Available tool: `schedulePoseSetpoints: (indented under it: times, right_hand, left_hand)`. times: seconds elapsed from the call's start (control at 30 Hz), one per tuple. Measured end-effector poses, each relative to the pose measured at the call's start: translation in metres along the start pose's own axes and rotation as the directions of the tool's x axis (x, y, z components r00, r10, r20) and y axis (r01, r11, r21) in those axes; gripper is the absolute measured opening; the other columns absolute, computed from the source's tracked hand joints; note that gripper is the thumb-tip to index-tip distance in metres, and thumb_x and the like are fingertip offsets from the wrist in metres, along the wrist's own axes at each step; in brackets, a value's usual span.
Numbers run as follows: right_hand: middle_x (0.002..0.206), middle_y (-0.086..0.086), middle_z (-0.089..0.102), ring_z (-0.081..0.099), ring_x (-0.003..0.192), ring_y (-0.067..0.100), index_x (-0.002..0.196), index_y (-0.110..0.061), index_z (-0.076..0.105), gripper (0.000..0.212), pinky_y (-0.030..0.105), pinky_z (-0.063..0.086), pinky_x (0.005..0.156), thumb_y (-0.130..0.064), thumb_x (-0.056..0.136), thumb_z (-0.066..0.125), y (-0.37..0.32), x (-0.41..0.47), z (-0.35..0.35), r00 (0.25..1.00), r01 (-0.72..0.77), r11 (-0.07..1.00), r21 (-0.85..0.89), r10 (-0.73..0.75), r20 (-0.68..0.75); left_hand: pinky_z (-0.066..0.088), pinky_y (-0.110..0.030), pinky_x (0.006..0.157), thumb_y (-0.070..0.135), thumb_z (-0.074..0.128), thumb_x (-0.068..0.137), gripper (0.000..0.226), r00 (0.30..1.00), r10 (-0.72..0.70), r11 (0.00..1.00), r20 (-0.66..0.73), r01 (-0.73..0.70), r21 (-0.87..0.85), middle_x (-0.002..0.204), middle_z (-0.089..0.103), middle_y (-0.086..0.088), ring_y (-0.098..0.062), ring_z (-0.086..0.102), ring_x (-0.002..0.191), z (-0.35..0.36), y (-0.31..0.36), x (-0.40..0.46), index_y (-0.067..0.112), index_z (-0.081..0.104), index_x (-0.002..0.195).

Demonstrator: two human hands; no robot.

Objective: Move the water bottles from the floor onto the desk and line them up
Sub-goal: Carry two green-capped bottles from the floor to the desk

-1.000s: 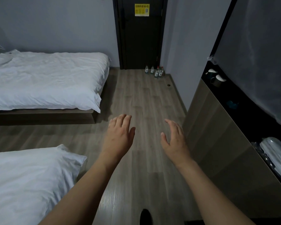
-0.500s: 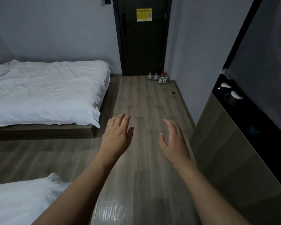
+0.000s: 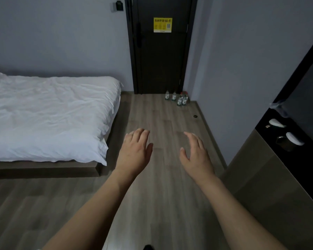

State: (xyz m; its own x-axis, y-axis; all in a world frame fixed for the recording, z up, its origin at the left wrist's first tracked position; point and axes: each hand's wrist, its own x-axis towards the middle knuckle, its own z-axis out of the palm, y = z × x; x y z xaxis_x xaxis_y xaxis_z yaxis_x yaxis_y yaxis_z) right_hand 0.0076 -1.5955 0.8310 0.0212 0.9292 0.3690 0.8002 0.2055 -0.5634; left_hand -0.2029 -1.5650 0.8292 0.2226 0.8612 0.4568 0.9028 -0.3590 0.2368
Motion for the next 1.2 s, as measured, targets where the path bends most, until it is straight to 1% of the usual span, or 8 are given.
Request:
schedulePoseSetpoints:
  times: [0.13, 0.3, 0.47, 0.63, 0.8, 0.87, 1.0, 1.2]
  right_hand:
    - [0.144, 0.005, 0.046, 0.041, 0.134, 0.018, 0.144, -0.012, 0.042, 0.05, 0.03, 0.033, 0.112, -0.018, 0.095, 0.054, -0.005, 0.066, 0.02, 0.999, -0.014, 1.0, 0.01, 0.015, -0.039]
    - [0.145, 0.004, 0.045, 0.039, 0.135, 0.016, 0.144, -0.013, 0.042, 0.05, 0.027, 0.029, 0.113, -0.018, 0.095, 0.053, 0.002, 0.124, 0.044, 1.0, -0.024, 1.0, -0.012, 0.024, 0.004]
    - [0.142, 0.006, 0.048, 0.042, 0.133, 0.018, 0.142, -0.011, 0.045, 0.05, 0.023, 0.026, 0.11, -0.016, 0.094, 0.055, 0.016, 0.185, 0.069, 1.0, -0.022, 1.0, -0.017, 0.022, -0.011]
    - [0.141, 0.004, 0.05, 0.042, 0.132, 0.017, 0.14, -0.012, 0.046, 0.049, 0.022, 0.026, 0.108, -0.017, 0.093, 0.056, 0.045, 0.263, 0.102, 1.0, -0.016, 1.0, -0.018, 0.016, -0.011]
    - [0.141, 0.003, 0.049, 0.042, 0.132, 0.017, 0.142, -0.013, 0.045, 0.05, 0.022, 0.026, 0.109, -0.018, 0.093, 0.055, 0.086, 0.364, 0.131, 1.0, -0.018, 1.0, -0.01, 0.018, -0.011]
    - [0.142, 0.003, 0.048, 0.041, 0.133, 0.016, 0.143, -0.014, 0.044, 0.05, 0.022, 0.025, 0.109, -0.018, 0.094, 0.055, 0.099, 0.406, 0.137, 0.999, -0.033, 0.999, -0.003, 0.033, -0.012]
    - [0.144, -0.001, 0.045, 0.039, 0.134, 0.012, 0.144, -0.018, 0.041, 0.051, 0.022, 0.027, 0.108, -0.021, 0.094, 0.054, 0.123, 0.485, 0.148, 1.0, -0.011, 1.0, 0.013, 0.011, -0.021]
    - [0.144, -0.001, 0.045, 0.04, 0.134, 0.013, 0.144, -0.02, 0.04, 0.051, 0.022, 0.027, 0.107, -0.023, 0.095, 0.053, 0.146, 0.566, 0.174, 1.0, -0.017, 0.999, 0.028, 0.017, 0.006]
  left_hand:
    - [0.042, -0.05, 0.106, 0.027, 0.059, 0.096, 0.042, 0.999, 0.037, 0.999, -0.001, -0.037, -0.002, 0.133, 0.057, -0.014, -0.033, 0.053, 0.121, 0.017, -0.036, 0.061, 0.005, 0.055, 0.132]
    - [0.042, -0.05, 0.104, 0.026, 0.059, 0.095, 0.041, 0.999, 0.043, 0.999, -0.017, -0.043, -0.027, 0.131, 0.058, -0.015, -0.033, 0.054, 0.12, 0.038, -0.066, 0.123, 0.004, 0.055, 0.13]
    - [0.043, -0.051, 0.104, 0.026, 0.059, 0.095, 0.041, 0.999, 0.034, 0.999, -0.024, -0.035, -0.039, 0.131, 0.057, -0.014, -0.033, 0.054, 0.119, 0.063, -0.095, 0.179, 0.005, 0.055, 0.13]
    - [0.042, -0.05, 0.106, 0.029, 0.056, 0.096, 0.043, 1.0, 0.02, 0.999, -0.008, -0.02, -0.03, 0.134, 0.056, -0.014, -0.032, 0.052, 0.123, 0.103, -0.126, 0.248, 0.007, 0.053, 0.133]
    - [0.041, -0.048, 0.109, 0.033, 0.051, 0.098, 0.046, 1.0, 0.02, 1.0, 0.017, -0.02, 0.001, 0.137, 0.054, -0.013, -0.031, 0.05, 0.128, 0.147, -0.154, 0.349, 0.008, 0.051, 0.137]
    - [0.041, -0.048, 0.109, 0.035, 0.048, 0.098, 0.047, 0.999, 0.04, 0.999, 0.019, -0.04, 0.009, 0.137, 0.055, -0.014, -0.031, 0.05, 0.128, 0.161, -0.16, 0.392, 0.008, 0.051, 0.137]
    - [0.043, -0.049, 0.106, 0.034, 0.051, 0.097, 0.046, 0.999, 0.042, 0.999, -0.011, -0.042, 0.004, 0.136, 0.055, -0.015, -0.033, 0.052, 0.125, 0.186, -0.171, 0.472, 0.007, 0.052, 0.135]
    - [0.041, -0.043, 0.107, 0.037, 0.05, 0.098, 0.048, 1.0, 0.014, 1.0, 0.021, -0.014, 0.003, 0.14, 0.053, -0.011, -0.03, 0.051, 0.128, 0.223, -0.2, 0.54, 0.012, 0.048, 0.138]
